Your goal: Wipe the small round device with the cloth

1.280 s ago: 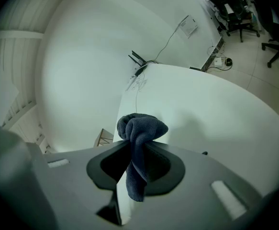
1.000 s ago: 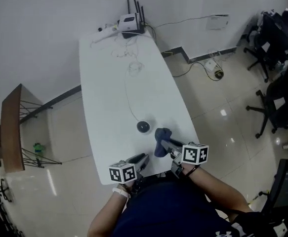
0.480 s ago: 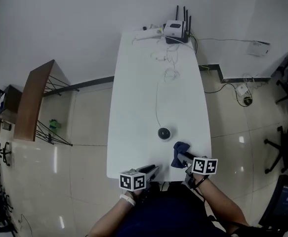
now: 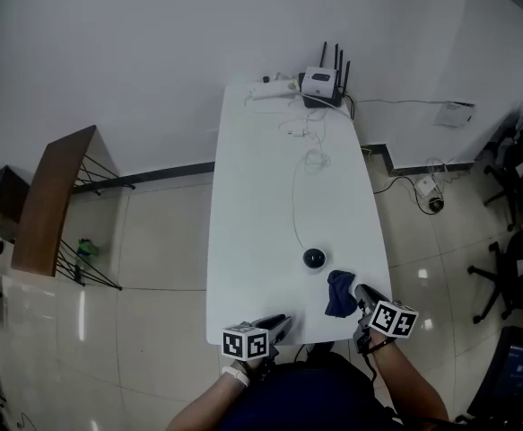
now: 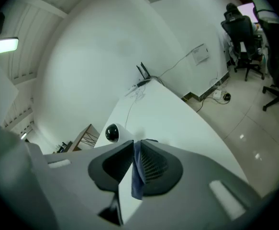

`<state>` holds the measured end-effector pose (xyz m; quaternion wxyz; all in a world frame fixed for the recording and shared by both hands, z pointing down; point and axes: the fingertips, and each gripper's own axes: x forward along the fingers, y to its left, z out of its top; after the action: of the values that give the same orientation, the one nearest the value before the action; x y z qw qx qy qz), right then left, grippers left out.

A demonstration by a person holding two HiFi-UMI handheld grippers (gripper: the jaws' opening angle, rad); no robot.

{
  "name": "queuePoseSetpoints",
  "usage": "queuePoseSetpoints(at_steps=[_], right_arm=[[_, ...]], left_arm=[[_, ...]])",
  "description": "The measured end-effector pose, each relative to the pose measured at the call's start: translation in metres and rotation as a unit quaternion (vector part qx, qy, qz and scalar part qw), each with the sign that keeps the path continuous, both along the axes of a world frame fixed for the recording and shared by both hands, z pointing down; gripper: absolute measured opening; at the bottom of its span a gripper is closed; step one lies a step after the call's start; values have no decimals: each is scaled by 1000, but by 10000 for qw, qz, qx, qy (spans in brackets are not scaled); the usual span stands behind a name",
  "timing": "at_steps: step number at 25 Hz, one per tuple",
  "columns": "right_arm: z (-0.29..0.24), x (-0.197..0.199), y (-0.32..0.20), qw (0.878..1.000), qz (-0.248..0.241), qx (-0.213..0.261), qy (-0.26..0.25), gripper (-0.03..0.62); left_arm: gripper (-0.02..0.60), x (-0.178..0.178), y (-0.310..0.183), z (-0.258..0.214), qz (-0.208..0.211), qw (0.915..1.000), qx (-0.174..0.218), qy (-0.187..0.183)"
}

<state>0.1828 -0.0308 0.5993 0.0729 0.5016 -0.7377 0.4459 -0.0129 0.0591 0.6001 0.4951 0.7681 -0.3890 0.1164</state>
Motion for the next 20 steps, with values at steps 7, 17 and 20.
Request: queuePoseSetpoints(at_steps=[7, 17, 20], right_arm=[[-51, -61, 62, 9979, 276, 570, 155, 51], [-77, -114, 99, 9925, 21, 1083, 561, 37], [-80, -115, 99, 9915, -114, 1168, 564, 35]], left_arm=[[78, -37, 52, 11, 1018, 9945, 238, -64], [77, -56, 75, -8, 1403, 9877, 672, -132], [77, -54, 68, -15, 1250, 9891, 763, -163]])
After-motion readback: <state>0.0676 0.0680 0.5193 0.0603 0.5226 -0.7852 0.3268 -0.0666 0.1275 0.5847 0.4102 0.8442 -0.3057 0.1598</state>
